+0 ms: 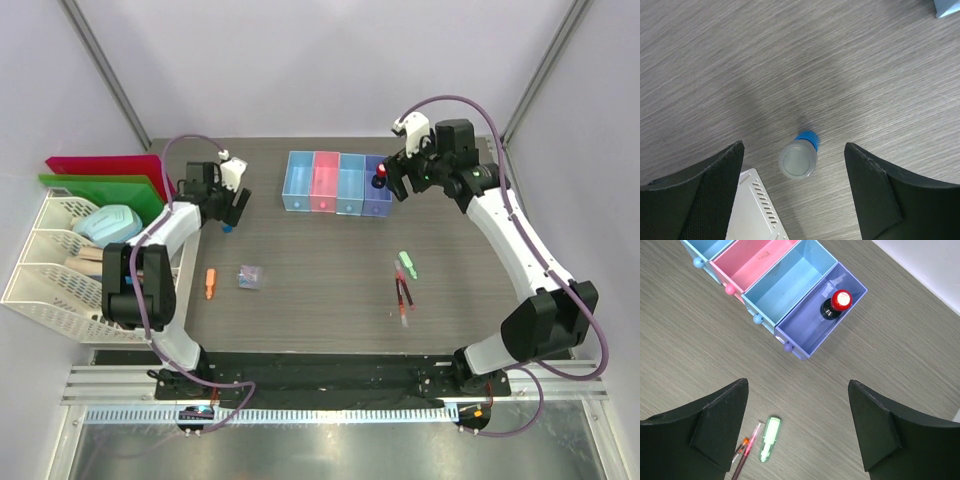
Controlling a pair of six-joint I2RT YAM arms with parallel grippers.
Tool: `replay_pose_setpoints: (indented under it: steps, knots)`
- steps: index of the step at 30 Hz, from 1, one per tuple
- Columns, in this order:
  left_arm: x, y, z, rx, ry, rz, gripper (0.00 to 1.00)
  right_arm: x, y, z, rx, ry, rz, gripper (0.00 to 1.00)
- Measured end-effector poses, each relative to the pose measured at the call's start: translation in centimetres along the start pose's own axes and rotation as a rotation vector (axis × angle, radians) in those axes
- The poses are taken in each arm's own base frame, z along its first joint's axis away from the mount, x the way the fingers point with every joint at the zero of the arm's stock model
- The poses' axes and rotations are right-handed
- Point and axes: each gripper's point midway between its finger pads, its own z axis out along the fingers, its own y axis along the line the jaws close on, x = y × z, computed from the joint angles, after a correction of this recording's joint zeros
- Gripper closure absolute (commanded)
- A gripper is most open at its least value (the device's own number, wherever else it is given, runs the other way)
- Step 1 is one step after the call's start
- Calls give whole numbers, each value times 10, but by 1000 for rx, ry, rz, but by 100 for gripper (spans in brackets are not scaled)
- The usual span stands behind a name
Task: Sort the stationery into containers
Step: Pick up the stationery from the center of the board.
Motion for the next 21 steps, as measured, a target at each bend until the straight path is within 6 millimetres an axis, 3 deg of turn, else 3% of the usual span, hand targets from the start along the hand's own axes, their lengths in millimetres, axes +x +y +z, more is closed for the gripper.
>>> replay_pose_setpoints:
  steps: [9, 11, 15, 21]
  knots:
    - [24, 0, 11, 50, 86, 39, 20, -5, 5, -21, 5, -41, -9, 14]
    - [27, 1, 13, 56, 100, 46, 26, -6, 6, -24, 4, -48, -9, 14]
    - [33, 0, 18, 73, 126, 63, 30, -5, 10, -29, -1, -55, -6, 13]
    - [31, 0, 25, 97, 142, 77, 46, 7, 16, -28, -21, -38, 7, 13]
